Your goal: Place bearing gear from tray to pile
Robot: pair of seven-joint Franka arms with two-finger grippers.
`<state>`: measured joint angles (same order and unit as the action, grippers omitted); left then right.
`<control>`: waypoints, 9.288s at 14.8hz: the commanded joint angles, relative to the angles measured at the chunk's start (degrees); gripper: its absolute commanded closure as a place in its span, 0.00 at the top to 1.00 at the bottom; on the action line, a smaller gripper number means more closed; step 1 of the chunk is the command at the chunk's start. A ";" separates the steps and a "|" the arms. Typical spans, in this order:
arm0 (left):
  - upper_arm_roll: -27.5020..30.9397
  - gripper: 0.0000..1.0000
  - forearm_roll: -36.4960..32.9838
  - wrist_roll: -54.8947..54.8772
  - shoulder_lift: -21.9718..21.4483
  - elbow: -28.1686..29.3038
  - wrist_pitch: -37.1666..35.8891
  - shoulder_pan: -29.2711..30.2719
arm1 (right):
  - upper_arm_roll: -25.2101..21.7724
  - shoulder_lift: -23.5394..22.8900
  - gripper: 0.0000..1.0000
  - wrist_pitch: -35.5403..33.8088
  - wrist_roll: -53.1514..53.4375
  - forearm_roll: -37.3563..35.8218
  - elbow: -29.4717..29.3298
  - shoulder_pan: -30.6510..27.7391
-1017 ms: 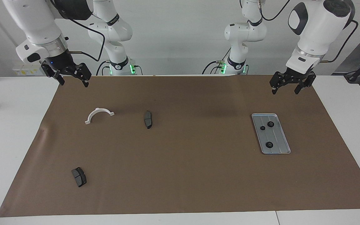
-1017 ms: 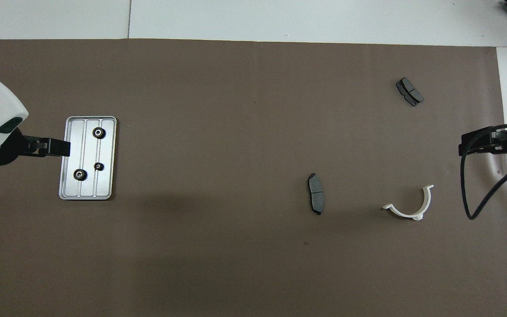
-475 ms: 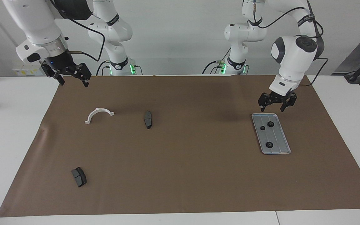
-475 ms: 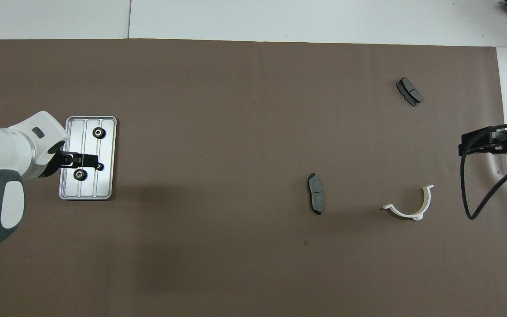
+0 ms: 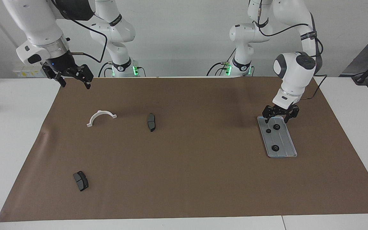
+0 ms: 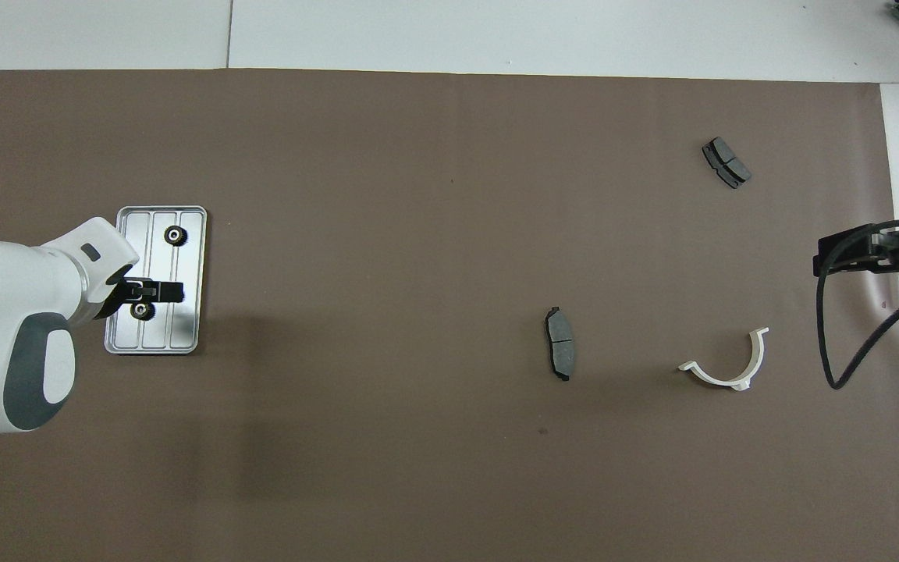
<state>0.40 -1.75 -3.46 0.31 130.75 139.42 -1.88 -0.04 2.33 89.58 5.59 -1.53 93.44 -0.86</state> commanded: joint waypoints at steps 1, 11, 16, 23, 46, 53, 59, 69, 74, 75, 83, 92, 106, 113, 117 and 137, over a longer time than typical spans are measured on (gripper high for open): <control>-0.22 1.00 1.05 -1.29 3.62 0.65 5.23 0.47 | -0.05 1.01 1.00 0.59 0.65 0.21 1.13 0.16; -0.31 0.64 1.05 -0.84 7.34 0.56 7.80 0.47 | -0.05 1.01 1.00 0.59 0.65 0.21 1.13 0.16; -0.31 0.50 1.05 -0.67 6.98 0.56 5.17 0.03 | -0.05 1.01 1.00 0.59 0.65 0.21 1.13 0.16; -0.49 0.00 1.05 0.47 6.63 -0.31 2.62 -0.41 | -0.05 1.01 1.00 0.59 0.65 0.21 1.13 0.16; -0.49 0.00 -0.62 32.55 23.58 -27.99 -1.95 -34.15 | -0.05 1.01 1.00 0.59 0.65 0.21 1.13 0.16; -0.58 0.43 -0.18 32.99 25.62 -29.14 2.00 -34.51 | -0.05 1.01 1.00 0.59 0.65 0.21 1.13 0.16; 1.00 1.00 -0.79 33.61 25.53 -28.98 3.94 -32.93 | -0.05 0.75 1.00 6.37 1.17 0.30 2.44 1.64; 1.89 1.00 -0.88 21.92 7.43 -13.94 -8.42 -18.09 | 0.22 -18.12 1.00 29.57 19.95 4.44 0.09 20.95; 1.80 1.00 -0.79 13.57 5.84 -13.33 -12.85 -9.48 | 0.22 -31.83 1.00 33.29 31.82 -2.14 -8.23 30.29; 1.80 1.00 -0.79 12.70 5.84 -13.15 -12.68 -7.98 | 0.22 -36.13 1.00 32.85 34.81 -4.42 -12.71 33.00; 1.71 1.00 -0.18 5.31 5.14 -5.17 -3.81 0.55 | 0.30 -40.48 1.00 36.28 36.68 -7.43 -11.97 35.32; 1.71 0.66 -0.18 4.34 5.23 -0.59 -0.81 2.58 | 1.27 -38.11 0.61 36.36 35.28 -7.43 -5.99 35.76; 1.80 0.60 -0.09 4.52 6.98 -0.32 1.03 2.93 | 1.27 -38.01 0.00 36.80 34.40 -7.43 -5.37 36.20; 1.80 0.52 -0.09 4.43 7.07 -0.32 0.77 3.28 | 0.39 -36.27 0.00 33.20 34.22 -9.45 -8.36 33.75; 1.80 0.35 -0.09 4.52 7.07 -0.32 0.68 3.28 | 0.92 -32.57 0.00 32.50 21.87 -8.58 -7.65 23.13; 1.89 0.00 -0.79 28.31 26.22 -37.13 -3.63 -24.47 | 1.09 -34.69 1.00 46.39 9.08 -1.02 -0.27 7.98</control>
<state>1.23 -1.91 20.45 22.04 99.77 137.02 -23.64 0.19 -35.05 136.26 15.71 -3.55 91.53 7.75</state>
